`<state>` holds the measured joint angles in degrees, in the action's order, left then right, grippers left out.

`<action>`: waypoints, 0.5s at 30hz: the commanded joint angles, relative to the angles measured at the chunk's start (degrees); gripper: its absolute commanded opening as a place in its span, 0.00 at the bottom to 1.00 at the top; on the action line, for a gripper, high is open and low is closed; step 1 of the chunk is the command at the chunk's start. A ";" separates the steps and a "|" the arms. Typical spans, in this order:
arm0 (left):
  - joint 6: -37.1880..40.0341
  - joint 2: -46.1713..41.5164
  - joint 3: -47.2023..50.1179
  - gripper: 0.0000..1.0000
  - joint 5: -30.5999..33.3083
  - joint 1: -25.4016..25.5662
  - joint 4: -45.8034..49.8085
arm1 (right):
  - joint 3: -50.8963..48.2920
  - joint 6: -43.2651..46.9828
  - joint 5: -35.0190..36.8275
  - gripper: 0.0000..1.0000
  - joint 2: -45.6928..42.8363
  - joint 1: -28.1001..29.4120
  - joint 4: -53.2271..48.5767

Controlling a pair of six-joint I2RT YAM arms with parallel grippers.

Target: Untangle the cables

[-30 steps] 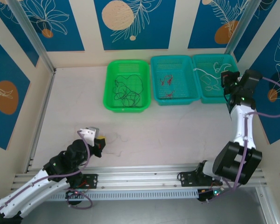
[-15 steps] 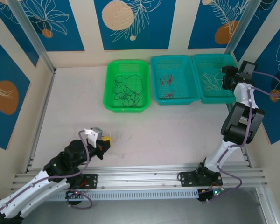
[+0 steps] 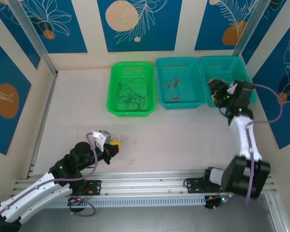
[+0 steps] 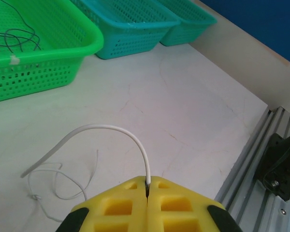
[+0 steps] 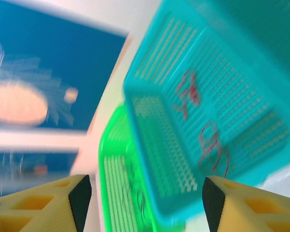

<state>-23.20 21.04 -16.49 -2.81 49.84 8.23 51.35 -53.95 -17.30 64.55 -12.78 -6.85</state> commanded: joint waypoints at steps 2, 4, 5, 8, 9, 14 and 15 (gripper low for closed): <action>3.38 3.81 -4.76 0.00 -5.08 -0.32 -5.18 | -8.43 17.70 -4.76 0.64 -14.59 12.41 -1.04; 4.35 6.35 -6.82 0.00 -7.10 -0.36 -6.09 | -12.61 23.63 -4.68 0.65 -21.03 21.37 -0.95; 4.78 7.39 -7.69 0.00 -7.98 -0.36 -6.67 | -14.00 25.17 -4.76 0.66 -22.86 24.15 -0.48; 5.85 10.97 -11.04 0.00 -9.54 -0.36 -7.67 | -20.07 31.59 -2.51 0.78 -29.19 35.25 4.87; 6.27 12.26 -12.11 0.00 -10.11 -0.34 -8.25 | -22.23 34.56 -1.59 0.97 -30.92 39.05 7.72; 7.03 16.77 -15.72 0.00 -12.10 -0.36 -11.41 | -30.47 48.88 4.22 1.00 -31.32 55.12 24.07; 7.16 17.54 -16.32 0.00 -12.21 -0.36 -11.72 | -30.97 50.71 5.44 1.00 -29.65 57.64 26.81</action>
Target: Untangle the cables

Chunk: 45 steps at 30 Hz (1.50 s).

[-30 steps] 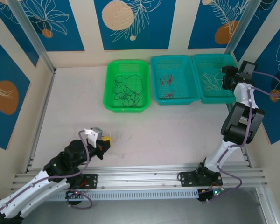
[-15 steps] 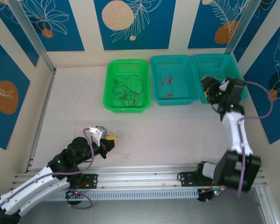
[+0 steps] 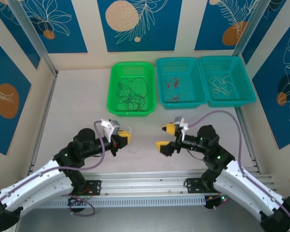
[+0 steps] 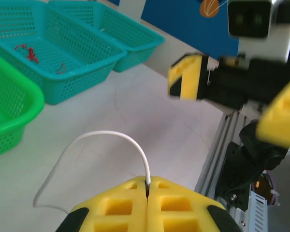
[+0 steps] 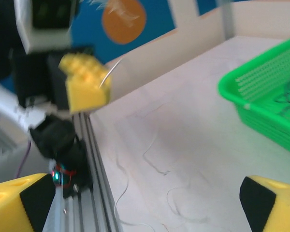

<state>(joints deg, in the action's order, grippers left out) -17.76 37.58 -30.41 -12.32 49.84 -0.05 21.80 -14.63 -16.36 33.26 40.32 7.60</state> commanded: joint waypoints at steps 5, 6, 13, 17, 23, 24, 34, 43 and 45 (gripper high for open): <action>2.26 3.36 -4.70 0.00 -3.49 -0.31 -4.85 | -0.55 13.12 6.16 0.99 14.07 9.63 22.07; 2.38 3.76 -5.05 0.00 -3.58 -0.27 -5.04 | -0.35 12.97 5.75 1.00 16.42 10.11 24.14; 2.58 4.78 -6.59 0.00 -3.96 -0.28 -5.89 | 3.41 13.16 7.94 1.00 32.53 11.54 36.12; 3.08 4.77 -6.98 0.00 -3.48 -0.20 -5.45 | 6.66 11.20 6.76 1.00 40.34 13.34 42.69; 2.24 3.42 -6.18 0.00 0.78 -0.21 -5.59 | 10.37 12.49 17.94 0.40 48.16 18.99 47.30; 2.27 2.87 -6.01 0.00 1.62 -0.19 -5.43 | 9.28 11.74 18.59 0.23 48.89 18.91 51.00; 4.13 -2.81 -3.20 0.56 -0.49 -0.22 -6.93 | 9.93 1.18 19.22 0.00 44.74 13.88 46.70; 6.43 -7.21 -2.55 0.74 -8.34 -0.19 -2.54 | 10.45 -6.93 20.68 0.00 35.21 0.36 42.93; 6.87 -7.82 -2.55 0.74 -8.38 -0.19 -0.94 | 11.14 -8.47 20.20 0.00 33.09 -4.46 41.35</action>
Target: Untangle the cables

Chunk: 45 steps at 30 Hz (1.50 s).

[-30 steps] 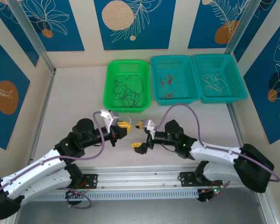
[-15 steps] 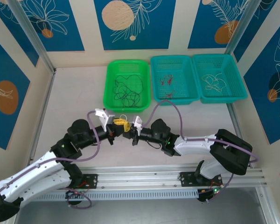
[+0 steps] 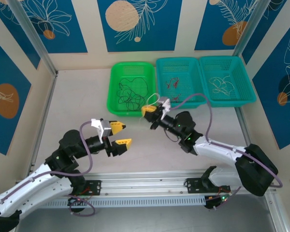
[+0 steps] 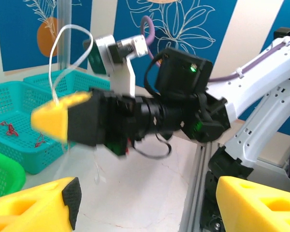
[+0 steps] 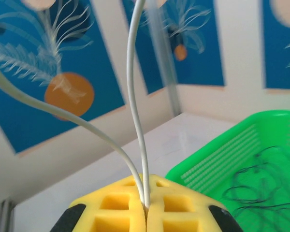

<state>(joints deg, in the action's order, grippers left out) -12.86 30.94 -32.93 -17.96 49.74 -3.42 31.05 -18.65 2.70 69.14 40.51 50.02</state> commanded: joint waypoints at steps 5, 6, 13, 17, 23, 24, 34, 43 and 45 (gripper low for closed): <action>3.13 -2.14 0.09 0.75 -1.63 -0.12 4.64 | 4.92 -8.76 1.65 0.00 -6.57 -18.45 -5.09; 3.25 -2.28 0.27 0.76 -0.91 -0.08 4.86 | 6.12 -9.19 1.62 0.00 -6.74 -21.33 -6.10; 4.99 -1.67 0.62 0.87 4.33 -0.10 7.86 | 17.02 -8.83 1.63 0.00 0.00 -42.04 -10.61; 6.04 -0.84 1.60 0.96 5.38 -0.04 7.45 | 23.53 -10.06 -1.14 0.00 7.76 -50.21 -11.04; 8.02 4.17 2.29 1.00 8.14 -0.12 5.73 | 34.28 -11.18 0.06 0.00 21.51 -54.38 -17.82; 7.98 5.32 2.12 1.00 10.25 -0.16 5.77 | 36.75 -11.20 0.24 0.04 24.29 -54.48 -20.60; 2.42 8.39 2.99 1.00 37.69 -0.61 10.51 | 46.02 -20.52 1.98 1.00 33.17 -55.80 -39.72; 4.64 5.41 5.42 1.00 50.48 -4.10 10.91 | 23.61 -15.45 -1.36 1.00 10.72 -55.00 -38.36; 7.62 6.61 6.15 1.00 54.23 -7.12 7.27 | 16.69 -11.26 -1.51 1.00 3.98 -54.00 -38.42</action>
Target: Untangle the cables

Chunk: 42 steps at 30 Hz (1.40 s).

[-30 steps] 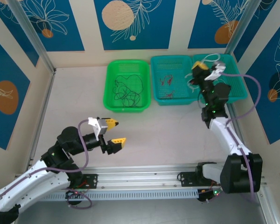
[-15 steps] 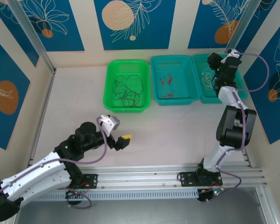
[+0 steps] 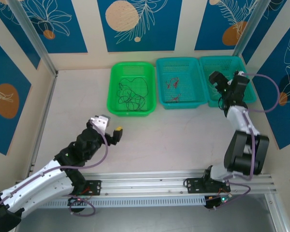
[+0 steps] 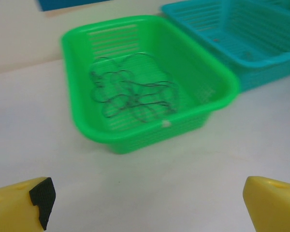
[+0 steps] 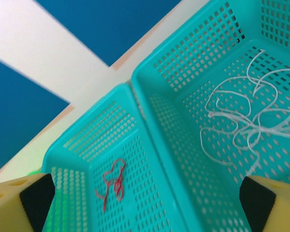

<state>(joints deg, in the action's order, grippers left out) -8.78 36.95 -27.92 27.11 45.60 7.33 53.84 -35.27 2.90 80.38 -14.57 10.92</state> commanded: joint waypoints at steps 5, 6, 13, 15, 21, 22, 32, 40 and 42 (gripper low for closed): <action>6.14 7.42 4.33 1.00 7.26 -15.93 -13.64 | -22.83 17.63 -2.22 0.99 -24.41 7.45 -1.76; 5.26 8.94 4.82 0.99 6.59 -18.69 -14.93 | -26.13 19.31 -0.51 0.99 -27.74 9.17 -1.61; 9.82 18.44 10.57 1.00 2.03 -27.75 -33.90 | -41.10 25.89 7.39 0.99 -25.16 13.26 17.34; 9.48 22.93 10.69 1.00 -0.32 -30.52 -37.26 | -39.22 26.69 7.99 0.99 -18.66 13.20 21.05; 11.19 40.91 6.62 1.00 -11.70 -36.95 -48.53 | -32.98 26.01 -0.96 0.99 8.61 11.74 45.01; 12.09 43.72 6.27 1.00 -12.16 -37.44 -52.26 | -32.89 27.67 -2.52 0.99 8.25 12.58 43.23; 8.87 50.91 6.75 1.00 -17.27 -41.40 -58.15 | -30.80 28.23 8.13 0.99 6.66 15.53 36.75; 9.74 51.11 6.50 1.00 -18.34 -41.26 -58.04 | -30.59 28.49 8.17 0.99 6.83 15.70 36.30; 10.07 51.11 6.24 1.00 -19.35 -41.28 -57.63 | -30.34 28.43 8.09 0.99 6.90 15.67 36.13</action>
<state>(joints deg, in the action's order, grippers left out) 0.60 88.62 -20.78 10.31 4.73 -48.86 22.13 -8.25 9.52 87.44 1.13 45.84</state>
